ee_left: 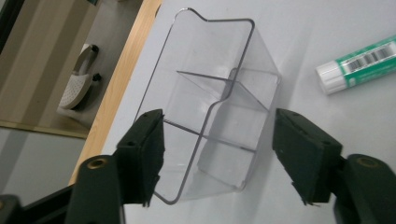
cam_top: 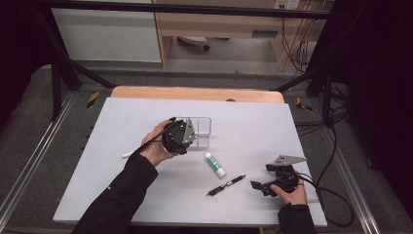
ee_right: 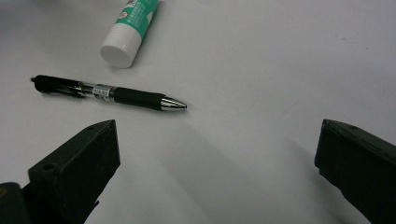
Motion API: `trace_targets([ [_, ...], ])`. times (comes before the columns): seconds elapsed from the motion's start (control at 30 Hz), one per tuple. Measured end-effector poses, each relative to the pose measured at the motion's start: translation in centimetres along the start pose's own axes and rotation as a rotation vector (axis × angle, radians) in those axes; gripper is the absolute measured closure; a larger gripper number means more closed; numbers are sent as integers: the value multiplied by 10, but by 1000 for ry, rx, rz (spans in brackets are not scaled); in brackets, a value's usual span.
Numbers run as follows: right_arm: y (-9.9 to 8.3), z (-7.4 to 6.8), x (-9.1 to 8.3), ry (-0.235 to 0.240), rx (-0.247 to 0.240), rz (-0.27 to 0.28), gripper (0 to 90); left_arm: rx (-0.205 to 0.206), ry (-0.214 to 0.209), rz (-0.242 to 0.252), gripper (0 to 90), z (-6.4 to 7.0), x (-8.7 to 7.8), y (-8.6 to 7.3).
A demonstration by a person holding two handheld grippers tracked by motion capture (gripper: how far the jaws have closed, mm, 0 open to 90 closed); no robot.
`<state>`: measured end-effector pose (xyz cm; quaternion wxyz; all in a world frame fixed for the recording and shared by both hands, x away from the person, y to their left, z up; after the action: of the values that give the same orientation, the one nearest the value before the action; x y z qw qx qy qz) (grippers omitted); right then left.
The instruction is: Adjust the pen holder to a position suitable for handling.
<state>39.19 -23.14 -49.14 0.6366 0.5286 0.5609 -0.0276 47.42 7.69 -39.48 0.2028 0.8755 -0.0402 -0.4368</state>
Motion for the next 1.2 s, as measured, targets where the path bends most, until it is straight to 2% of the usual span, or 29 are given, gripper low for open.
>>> trace_targets([
  [0.17,0,0,0,0,0,0,5,-30,-11,29,254,5,-7,-6],
  [0.2,0,0,1,0,0,-3,5,-46,-20,35,215,7,-8,-7],
  [0.33,0,0,0,-3,0,-2,5,-86,-39,32,176,14,-13,-14],
  [0.47,0,0,0,-6,0,-3,5,-128,-71,19,137,23,-16,-22],
  [0.5,0,0,1,-3,0,-5,5,-155,-97,20,124,28,-16,-26],
  [0.6,0,0,1,-3,1,-4,5,-175,-106,12,113,32,-17,-29],
  [0.7,0,0,1,-3,0,-5,5,-221,-143,34,97,41,-19,-33],
  [0.97,-1,0,1,-8,0,-10,5,-278,-187,50,73,53,-19,-35],
  [1.2,-1,1,0,-11,0,-6,5,-296,-236,48,62,68,-15,-28],
])
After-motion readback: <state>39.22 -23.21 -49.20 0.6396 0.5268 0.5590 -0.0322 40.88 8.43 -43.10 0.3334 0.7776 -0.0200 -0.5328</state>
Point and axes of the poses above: each handheld gripper's, and its own axes: x roughly forward along the jaws, y roughly out of its top, z roughly to its right, the point moved 6 cm from there along x, roughly forward along the jaws, and after that the axes turned 9 degrees about -z, right-handed, at the moved point
